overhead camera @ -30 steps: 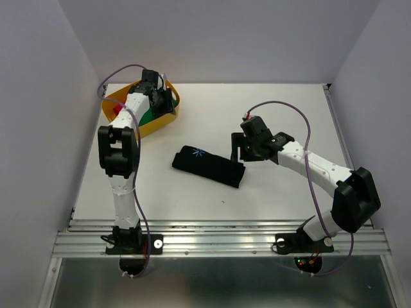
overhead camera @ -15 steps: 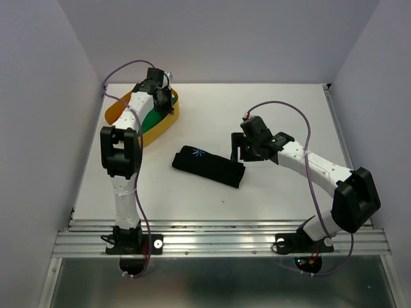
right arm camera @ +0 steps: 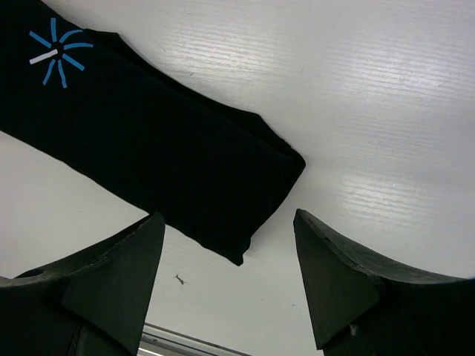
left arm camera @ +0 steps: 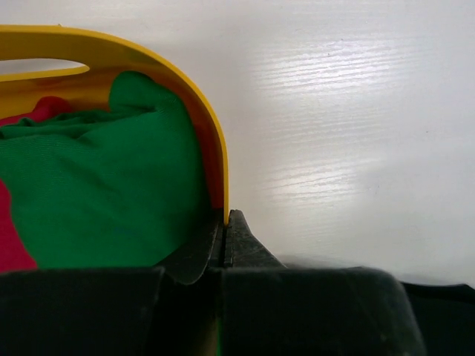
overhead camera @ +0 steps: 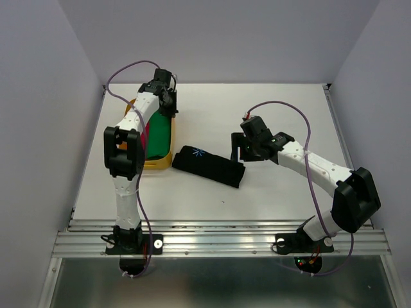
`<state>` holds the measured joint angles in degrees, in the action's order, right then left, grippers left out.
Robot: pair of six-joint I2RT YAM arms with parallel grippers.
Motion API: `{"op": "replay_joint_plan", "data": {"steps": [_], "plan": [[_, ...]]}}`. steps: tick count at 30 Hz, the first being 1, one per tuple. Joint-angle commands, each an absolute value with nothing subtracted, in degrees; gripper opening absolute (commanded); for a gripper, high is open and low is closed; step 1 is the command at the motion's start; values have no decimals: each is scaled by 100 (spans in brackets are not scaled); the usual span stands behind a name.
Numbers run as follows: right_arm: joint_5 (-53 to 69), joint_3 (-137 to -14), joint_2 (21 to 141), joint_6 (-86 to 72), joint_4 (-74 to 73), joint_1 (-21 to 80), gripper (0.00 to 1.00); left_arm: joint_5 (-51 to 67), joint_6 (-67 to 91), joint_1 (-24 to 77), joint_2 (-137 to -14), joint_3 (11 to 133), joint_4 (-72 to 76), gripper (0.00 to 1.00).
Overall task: Roll the t-shirts
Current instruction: Move the bin to the center of the board.
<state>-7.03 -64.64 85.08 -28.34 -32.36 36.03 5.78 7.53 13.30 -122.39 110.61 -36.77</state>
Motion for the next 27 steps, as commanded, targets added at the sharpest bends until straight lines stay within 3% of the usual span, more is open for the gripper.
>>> {"op": "replay_joint_plan", "data": {"steps": [1, 8, 10, 16, 21, 25, 27], "plan": [[-703, -6460, 8341, -2892, -3041, 3621, 76, 756, 773, 1432, -11927, 11144, -3920, 13], [-694, -6425, 8306, -2900, -3041, 3621, 76, 501, 817, 1520, -11866, 11425, -4087, 52], [-694, -6425, 8314, -2900, -3041, 3621, 76, 414, 843, 1573, -11813, 11574, -4192, 56], [-327, -6162, 8350, -3041, -2866, 3621, 77, 97, 984, 1740, -11470, 12427, -4482, 58], [-53, -6056, 8429, -3190, -2575, 3621, 76, 62, 1072, 1740, -11074, 12401, -4210, 57], [-132, -6135, 8446, -3129, -2584, 3621, 76, -562, 1309, 1618, -11477, 12954, -4271, 69], [-176, -6152, 8429, -3085, -2628, 3621, 76, -580, 1641, 1303, -11724, 13226, -4490, 70]]}}
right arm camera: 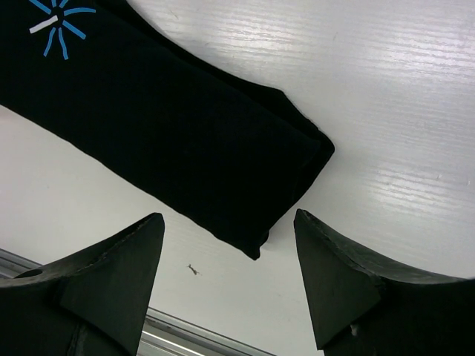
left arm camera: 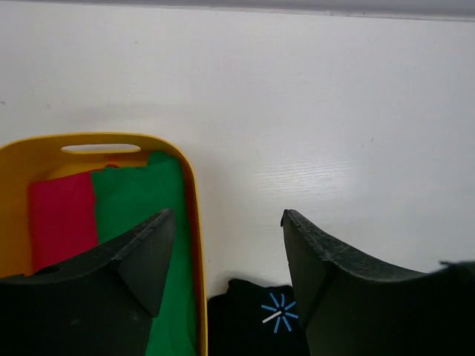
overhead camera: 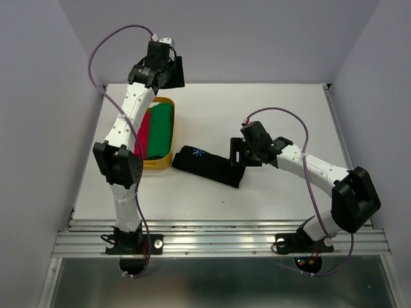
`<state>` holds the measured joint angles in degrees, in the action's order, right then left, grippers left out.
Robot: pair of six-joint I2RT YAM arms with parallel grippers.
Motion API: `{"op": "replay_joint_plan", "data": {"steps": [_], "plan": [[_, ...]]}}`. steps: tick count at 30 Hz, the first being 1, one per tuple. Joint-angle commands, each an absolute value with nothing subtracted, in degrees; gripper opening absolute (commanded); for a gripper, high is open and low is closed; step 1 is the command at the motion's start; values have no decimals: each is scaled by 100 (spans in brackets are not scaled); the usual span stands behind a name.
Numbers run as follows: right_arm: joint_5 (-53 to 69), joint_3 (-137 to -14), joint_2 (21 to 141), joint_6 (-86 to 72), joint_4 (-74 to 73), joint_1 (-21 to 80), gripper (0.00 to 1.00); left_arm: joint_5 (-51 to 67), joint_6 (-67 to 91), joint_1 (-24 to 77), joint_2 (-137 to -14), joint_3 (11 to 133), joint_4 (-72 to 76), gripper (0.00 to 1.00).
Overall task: Roll the t-shirts
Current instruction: Move the bin to the center of the board.
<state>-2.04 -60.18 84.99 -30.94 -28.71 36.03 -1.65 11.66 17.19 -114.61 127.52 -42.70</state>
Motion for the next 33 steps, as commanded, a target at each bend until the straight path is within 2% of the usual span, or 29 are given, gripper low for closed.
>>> {"op": "replay_joint_plan", "data": {"steps": [1, 3, 10, 17, 20, 23, 26, 32, 33], "plan": [[-193, -6152, 8420, -3076, -2654, 3621, 76, -580, 1765, 1170, -11742, 13228, -4543, 70], [-211, -6144, 8385, -3059, -2681, 3621, 76, -589, 1968, 907, -11594, 13036, -4527, 69], [-159, -6135, 8516, -2988, -2655, 3621, 77, -939, 2004, 247, -9661, 10121, -3806, 70], [-53, -6231, 8728, -2901, -2566, 3621, 77, -1564, 1653, -131, -9456, 9282, -3754, 88], [-44, -6205, 8666, -2892, -2566, 3621, 77, -1249, 1389, -237, -9737, 9377, -3691, 88], [-44, -6144, 8587, -2900, -2575, 3621, 77, -907, 1055, -246, -10316, 9615, -3621, 82], [-53, -6082, 8499, -2935, -2575, 3621, 77, -993, 888, -246, -10686, 9887, -3639, 71], [-44, -6047, 8464, -2918, -2601, 3621, 77, -1002, 422, -272, -11302, 10476, -3656, 63], [-44, -6056, 8464, -2909, -2619, 3621, 77, -1002, 387, -307, -11364, 10546, -3656, 55]]}}
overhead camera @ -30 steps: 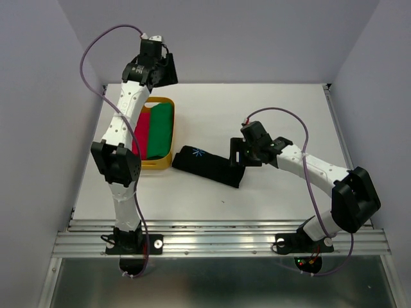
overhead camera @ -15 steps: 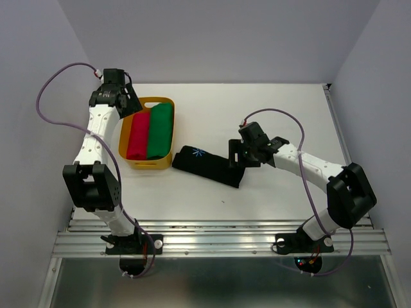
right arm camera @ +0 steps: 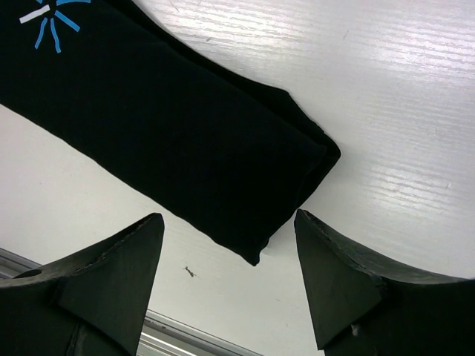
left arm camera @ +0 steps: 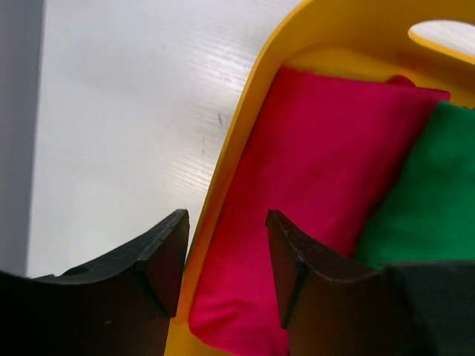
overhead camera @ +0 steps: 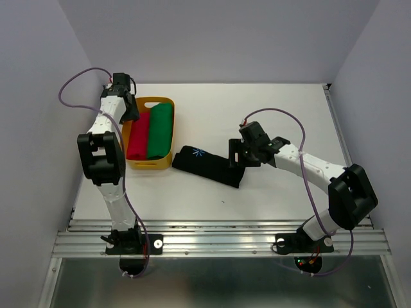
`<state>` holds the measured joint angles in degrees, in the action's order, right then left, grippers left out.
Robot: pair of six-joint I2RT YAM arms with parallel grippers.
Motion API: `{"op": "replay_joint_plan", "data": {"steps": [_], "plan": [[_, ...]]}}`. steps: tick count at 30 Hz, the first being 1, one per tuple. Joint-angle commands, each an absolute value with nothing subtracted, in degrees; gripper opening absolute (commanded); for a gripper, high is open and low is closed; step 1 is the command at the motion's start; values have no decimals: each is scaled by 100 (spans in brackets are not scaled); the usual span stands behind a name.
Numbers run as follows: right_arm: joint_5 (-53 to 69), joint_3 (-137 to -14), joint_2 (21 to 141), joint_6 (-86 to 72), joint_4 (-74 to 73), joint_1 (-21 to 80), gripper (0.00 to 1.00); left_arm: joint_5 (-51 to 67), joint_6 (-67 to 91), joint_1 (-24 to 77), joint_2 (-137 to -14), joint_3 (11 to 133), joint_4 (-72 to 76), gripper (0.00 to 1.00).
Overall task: Roll the t-shirts
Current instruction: Move the bin to the center of the board.
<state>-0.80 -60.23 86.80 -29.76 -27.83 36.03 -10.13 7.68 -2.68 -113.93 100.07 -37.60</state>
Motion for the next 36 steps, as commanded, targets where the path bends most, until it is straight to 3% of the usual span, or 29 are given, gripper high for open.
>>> {"op": "replay_joint_plan", "data": {"steps": [1, 2, 3, 4, 5, 24, 29, 33, 36], "plan": [[-53, -6082, 8473, -2900, -2654, 3621, 77, -941, 291, -334, -11469, 10721, -3656, 47], [-44, -6091, 8473, -2900, -2663, 3621, 77, -853, 238, -377, -11513, 10792, -3639, 27], [-44, -6091, 8481, -2892, -2672, 3621, 77, -748, 176, -378, -11548, 10845, -3613, 27], [-44, -6091, 8481, -2892, -2689, 3621, 77, -643, 115, -404, -11584, 10959, -3586, 7], [-44, -6126, 8490, -2883, -2698, 3621, 77, -494, 27, -404, -11662, 11012, -3534, 0], [-44, -6626, 9131, -2883, -2944, 3621, 77, 1564, -1696, -115, -12243, 11751, -2444, 0], [-44, -6767, 9307, -2900, -2979, 3621, 77, 1679, -1951, 272, -12681, 12444, -2618, 0], [-105, -6803, 9299, -2927, -3015, 3621, 77, 1661, -2030, 553, -12972, 12840, -2690, 6], [-158, -6768, 9264, -2953, -3067, 3621, 78, 1486, -2004, 790, -13131, 12999, -2610, 23]]}}
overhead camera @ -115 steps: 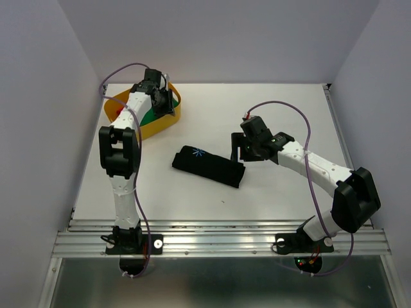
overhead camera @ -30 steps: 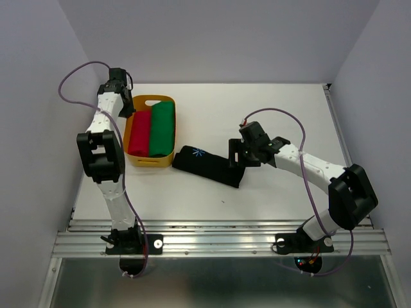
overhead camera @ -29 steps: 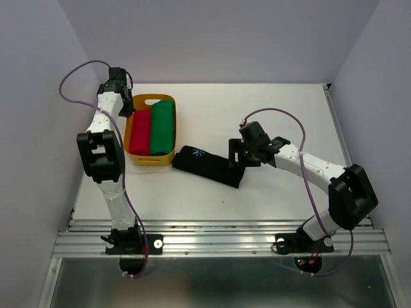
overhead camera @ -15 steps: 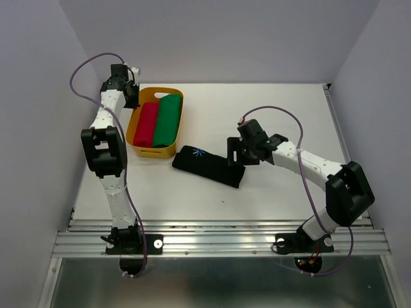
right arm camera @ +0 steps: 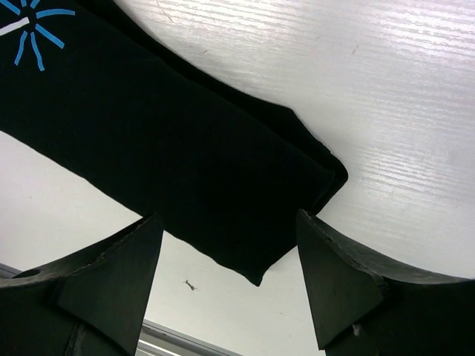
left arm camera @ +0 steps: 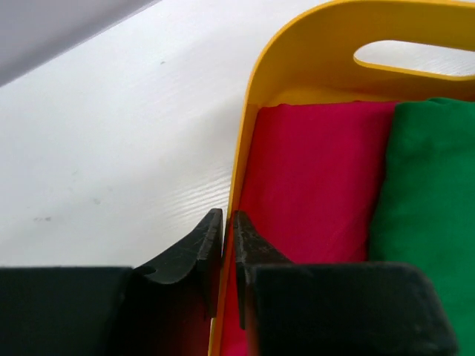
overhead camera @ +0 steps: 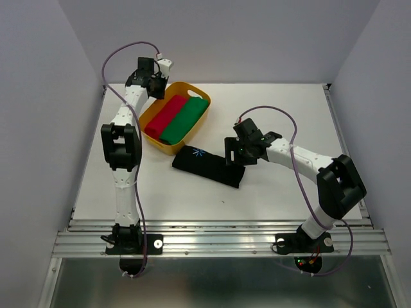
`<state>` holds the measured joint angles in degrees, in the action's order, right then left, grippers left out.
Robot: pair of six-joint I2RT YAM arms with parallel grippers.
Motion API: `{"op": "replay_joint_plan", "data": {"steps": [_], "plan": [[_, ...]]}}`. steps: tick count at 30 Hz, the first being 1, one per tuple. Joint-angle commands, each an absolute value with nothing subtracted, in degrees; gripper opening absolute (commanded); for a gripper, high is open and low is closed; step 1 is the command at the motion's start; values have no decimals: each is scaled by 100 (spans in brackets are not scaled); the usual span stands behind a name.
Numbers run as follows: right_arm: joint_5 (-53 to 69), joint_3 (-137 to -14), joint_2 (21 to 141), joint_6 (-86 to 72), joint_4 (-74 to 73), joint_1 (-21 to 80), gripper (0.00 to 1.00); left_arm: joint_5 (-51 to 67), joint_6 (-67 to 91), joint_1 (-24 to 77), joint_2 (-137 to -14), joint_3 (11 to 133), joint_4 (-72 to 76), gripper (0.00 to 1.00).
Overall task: Roll the t-shirts
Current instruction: Move the bin to the center of the board.
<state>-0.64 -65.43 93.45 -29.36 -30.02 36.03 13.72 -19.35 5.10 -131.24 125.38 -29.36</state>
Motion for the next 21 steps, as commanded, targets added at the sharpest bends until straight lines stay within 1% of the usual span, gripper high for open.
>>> {"op": "replay_joint_plan", "data": {"steps": [1, 3, 7, 11, 14, 16, 18, 20, 21], "plan": [[-184, -6759, 9220, -2953, -3085, 3621, 77, 1442, -2004, 852, -13157, 13034, -2593, 32], [-237, -6697, 9159, -2979, -3094, 3621, 78, 1362, -2021, 1019, -13227, 13165, -2549, 40], [-299, -6645, 9106, -2997, -3111, 3621, 78, 1476, -2013, 1291, -13280, 13333, -2444, 49], [-360, -6636, 9035, -3023, -3138, 3621, 78, 1600, -1995, 1546, -13333, 13500, -2443, 54], [-413, -6618, 8956, -3041, -3155, 3621, 78, 1705, -1951, 1740, -13246, 13605, -2452, 55], [-439, -6609, 8903, -3041, -3173, 3621, 78, 1731, -1890, 1836, -13140, 13614, -2408, 59], [-483, -6592, 8851, -3067, -3190, 3621, 78, 1731, -1837, 1968, -12938, 13614, -2338, 61], [-527, -6557, 8781, -3102, -3199, 3621, 79, 1679, -1610, 2056, -12693, 13597, -2285, 66], [-527, -6531, 8685, -3155, -3191, 3621, 81, 1653, -1460, 2065, -12596, 13579, -2268, 68]]}}
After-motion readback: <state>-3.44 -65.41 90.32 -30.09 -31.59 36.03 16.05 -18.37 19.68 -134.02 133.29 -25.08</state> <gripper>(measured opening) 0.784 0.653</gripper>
